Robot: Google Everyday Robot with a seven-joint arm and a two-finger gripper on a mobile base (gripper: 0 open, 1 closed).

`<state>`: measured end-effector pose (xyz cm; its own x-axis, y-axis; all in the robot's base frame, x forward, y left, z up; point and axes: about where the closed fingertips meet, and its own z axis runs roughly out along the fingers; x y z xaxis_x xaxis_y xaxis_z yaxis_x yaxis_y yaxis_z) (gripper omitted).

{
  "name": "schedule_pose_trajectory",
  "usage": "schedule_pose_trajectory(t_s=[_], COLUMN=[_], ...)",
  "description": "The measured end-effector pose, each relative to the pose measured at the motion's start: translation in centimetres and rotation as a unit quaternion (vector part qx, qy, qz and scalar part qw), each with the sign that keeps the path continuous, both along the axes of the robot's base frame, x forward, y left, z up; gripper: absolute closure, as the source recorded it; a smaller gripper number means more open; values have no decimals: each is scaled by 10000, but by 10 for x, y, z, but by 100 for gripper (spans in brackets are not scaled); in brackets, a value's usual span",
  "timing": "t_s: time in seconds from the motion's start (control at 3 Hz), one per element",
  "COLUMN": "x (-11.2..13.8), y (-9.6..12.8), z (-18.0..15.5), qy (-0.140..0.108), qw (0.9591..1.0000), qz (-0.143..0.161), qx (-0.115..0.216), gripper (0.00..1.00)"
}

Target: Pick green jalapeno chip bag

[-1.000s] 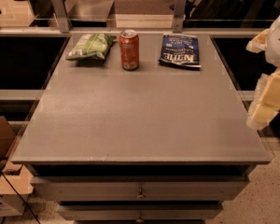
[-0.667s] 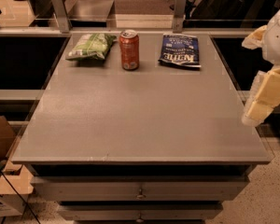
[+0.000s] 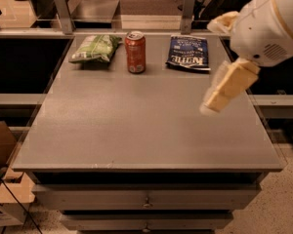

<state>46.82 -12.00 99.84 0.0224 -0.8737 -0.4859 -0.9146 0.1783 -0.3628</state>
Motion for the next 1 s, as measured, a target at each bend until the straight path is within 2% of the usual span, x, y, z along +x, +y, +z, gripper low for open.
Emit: schedule_pose_trajectory(t_s=[0.33,0.67,1.0], x=[3,6,31], y=[14,27,63], z=[12,11,17], qy=[-155,-273,-635], qw=[9995,9996,9973], qz=[46,96,326], qx=[261,55,-189], gripper=[0,0,0])
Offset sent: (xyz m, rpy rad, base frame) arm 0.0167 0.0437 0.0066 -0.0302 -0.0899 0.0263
